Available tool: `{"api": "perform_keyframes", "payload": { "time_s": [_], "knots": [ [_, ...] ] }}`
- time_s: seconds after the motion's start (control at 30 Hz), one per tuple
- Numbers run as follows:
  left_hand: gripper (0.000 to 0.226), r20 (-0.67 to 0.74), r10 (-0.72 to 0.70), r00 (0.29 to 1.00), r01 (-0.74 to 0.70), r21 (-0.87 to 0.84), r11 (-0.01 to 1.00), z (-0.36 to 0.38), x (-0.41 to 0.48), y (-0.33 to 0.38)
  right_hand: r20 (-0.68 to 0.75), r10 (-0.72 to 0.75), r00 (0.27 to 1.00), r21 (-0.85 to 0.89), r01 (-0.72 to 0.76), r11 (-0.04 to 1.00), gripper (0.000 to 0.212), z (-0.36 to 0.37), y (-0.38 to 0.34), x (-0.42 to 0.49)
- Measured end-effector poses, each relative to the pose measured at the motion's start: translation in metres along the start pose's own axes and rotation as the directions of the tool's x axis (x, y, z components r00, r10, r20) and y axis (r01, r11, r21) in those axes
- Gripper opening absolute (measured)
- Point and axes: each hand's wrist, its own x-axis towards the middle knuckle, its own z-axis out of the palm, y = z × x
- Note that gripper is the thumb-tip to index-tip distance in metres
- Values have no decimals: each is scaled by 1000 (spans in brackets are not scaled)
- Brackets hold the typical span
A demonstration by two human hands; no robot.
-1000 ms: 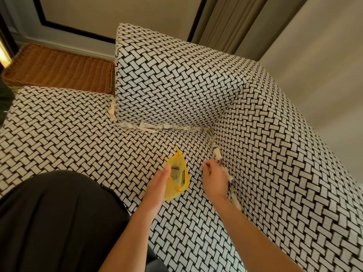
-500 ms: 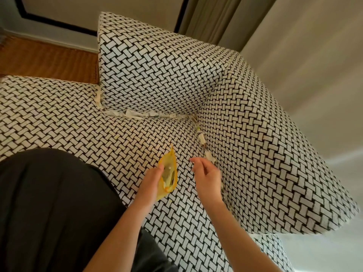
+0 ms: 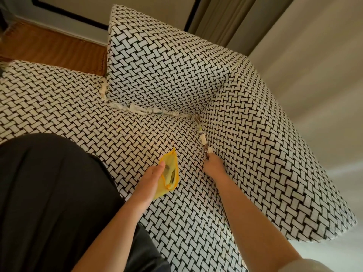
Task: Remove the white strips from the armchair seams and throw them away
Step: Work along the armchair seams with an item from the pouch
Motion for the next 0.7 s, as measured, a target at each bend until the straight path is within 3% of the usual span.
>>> {"api": "perform_keyframes", "payload": {
  "time_s": [0.27, 0.5, 0.7],
  "knots": [
    [43, 1, -5, 1000, 5, -21, 1000, -1, 2, -1, -33, -26, 999, -87, 23, 996, 45, 0, -11, 20],
    [33, 17, -15, 1000, 16, -48, 999, -2, 3, 0, -108, -89, 990, -445, 32, 895, 29, 3, -21, 26],
    [69, 43, -29, 999, 31, -54, 998, -3, 1, 1, -242, -132, 961, -497, -5, 868, 30, 14, -21, 25]
  ]
}}
